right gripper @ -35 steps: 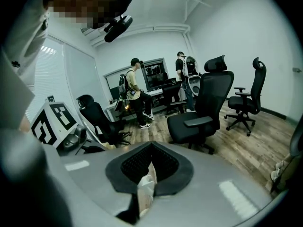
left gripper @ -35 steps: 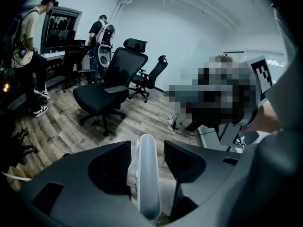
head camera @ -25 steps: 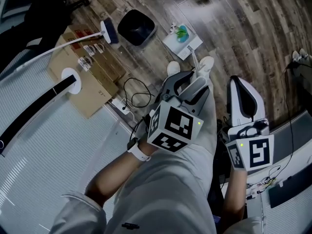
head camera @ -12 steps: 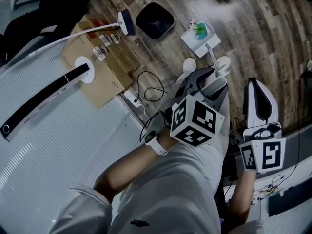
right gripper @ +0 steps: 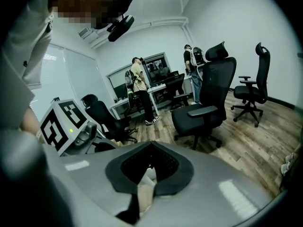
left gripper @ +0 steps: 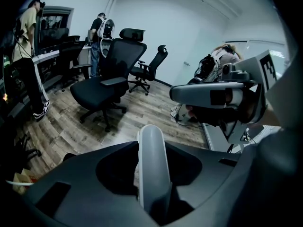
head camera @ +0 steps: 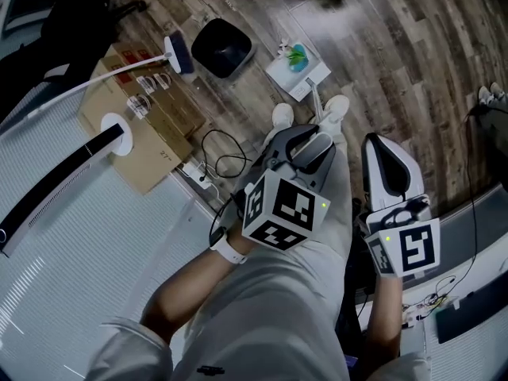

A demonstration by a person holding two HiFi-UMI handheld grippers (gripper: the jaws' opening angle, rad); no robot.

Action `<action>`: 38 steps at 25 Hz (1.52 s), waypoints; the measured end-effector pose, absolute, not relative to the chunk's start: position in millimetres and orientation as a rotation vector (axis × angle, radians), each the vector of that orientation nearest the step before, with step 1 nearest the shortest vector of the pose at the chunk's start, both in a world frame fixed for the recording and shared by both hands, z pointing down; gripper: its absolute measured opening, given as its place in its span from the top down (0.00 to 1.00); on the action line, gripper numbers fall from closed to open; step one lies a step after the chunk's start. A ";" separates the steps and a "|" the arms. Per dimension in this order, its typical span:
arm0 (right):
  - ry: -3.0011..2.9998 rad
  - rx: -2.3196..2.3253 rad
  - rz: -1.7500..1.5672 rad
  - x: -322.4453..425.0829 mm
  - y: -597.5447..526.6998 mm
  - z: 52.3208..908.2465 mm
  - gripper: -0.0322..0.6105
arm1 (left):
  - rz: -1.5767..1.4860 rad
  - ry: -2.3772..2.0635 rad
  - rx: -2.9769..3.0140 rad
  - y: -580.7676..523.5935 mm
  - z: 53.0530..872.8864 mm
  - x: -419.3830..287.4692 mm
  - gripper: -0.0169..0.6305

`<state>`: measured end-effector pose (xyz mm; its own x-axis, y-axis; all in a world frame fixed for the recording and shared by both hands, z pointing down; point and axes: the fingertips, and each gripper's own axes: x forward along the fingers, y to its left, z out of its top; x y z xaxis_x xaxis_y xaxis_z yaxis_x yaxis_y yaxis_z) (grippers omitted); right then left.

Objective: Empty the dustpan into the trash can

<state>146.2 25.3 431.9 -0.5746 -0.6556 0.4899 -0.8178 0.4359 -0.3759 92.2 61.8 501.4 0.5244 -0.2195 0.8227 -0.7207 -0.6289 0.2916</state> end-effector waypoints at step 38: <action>-2.457 0.819 0.698 97.6 42.4 514.4 0.75 | 1.040 -0.922 2.102 39.2 494.5 59.4 0.79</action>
<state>97.6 42.4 514.4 -0.7195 -0.4147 0.5571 -0.6456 0.6950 -0.3165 59.4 39.2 494.5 0.4485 -0.3130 0.8372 -0.7938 -0.5701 0.2121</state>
